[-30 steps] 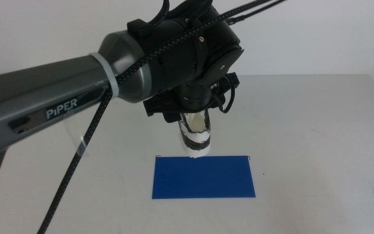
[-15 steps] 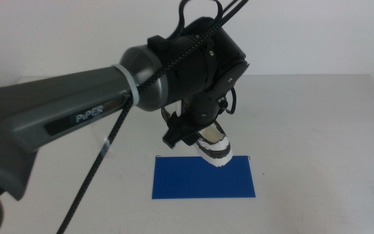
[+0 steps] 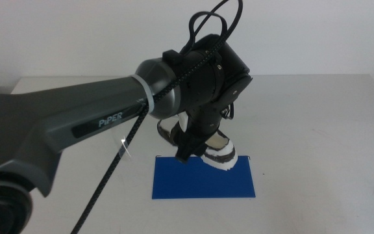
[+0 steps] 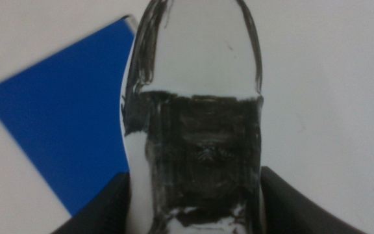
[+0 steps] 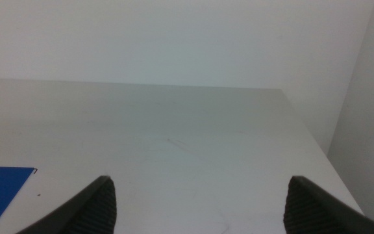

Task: Use one arm to grab the shoe from the table and place it on the mat.

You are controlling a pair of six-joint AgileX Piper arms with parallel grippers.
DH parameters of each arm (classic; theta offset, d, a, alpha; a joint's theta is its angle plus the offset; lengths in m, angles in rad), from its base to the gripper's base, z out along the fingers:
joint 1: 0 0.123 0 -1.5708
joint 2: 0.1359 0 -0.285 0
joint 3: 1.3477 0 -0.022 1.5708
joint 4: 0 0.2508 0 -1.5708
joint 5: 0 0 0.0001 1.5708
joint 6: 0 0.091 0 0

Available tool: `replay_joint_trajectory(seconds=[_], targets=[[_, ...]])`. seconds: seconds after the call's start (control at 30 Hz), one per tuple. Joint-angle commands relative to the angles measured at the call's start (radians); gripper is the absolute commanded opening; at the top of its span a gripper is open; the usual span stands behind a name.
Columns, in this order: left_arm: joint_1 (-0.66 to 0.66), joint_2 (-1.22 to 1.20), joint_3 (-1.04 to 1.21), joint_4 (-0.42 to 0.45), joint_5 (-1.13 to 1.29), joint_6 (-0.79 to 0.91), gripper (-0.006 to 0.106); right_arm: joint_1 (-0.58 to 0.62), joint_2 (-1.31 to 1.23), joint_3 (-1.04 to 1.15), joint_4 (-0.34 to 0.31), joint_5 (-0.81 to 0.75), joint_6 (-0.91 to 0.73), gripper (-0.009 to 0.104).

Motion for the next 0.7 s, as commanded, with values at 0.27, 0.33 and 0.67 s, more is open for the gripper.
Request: replay_joint_trajectory(seconds=[0.27, 0.33, 0.67], targets=[[0.001, -0.031, -0.029, -0.048, 0.005, -0.099, -0.001, -0.005, -0.02, -0.01, -0.008, -0.079, -0.013, 0.066], [0.001, -0.02, -0.029, -0.049, 0.004, -0.099, -0.001, -0.005, -0.02, -0.01, -0.008, -0.079, -0.013, 0.066], [0.001, 0.037, -0.029, -0.051, -0.042, -0.099, -0.001, -0.005, -0.02, -0.01, -0.008, -0.079, -0.013, 0.066]])
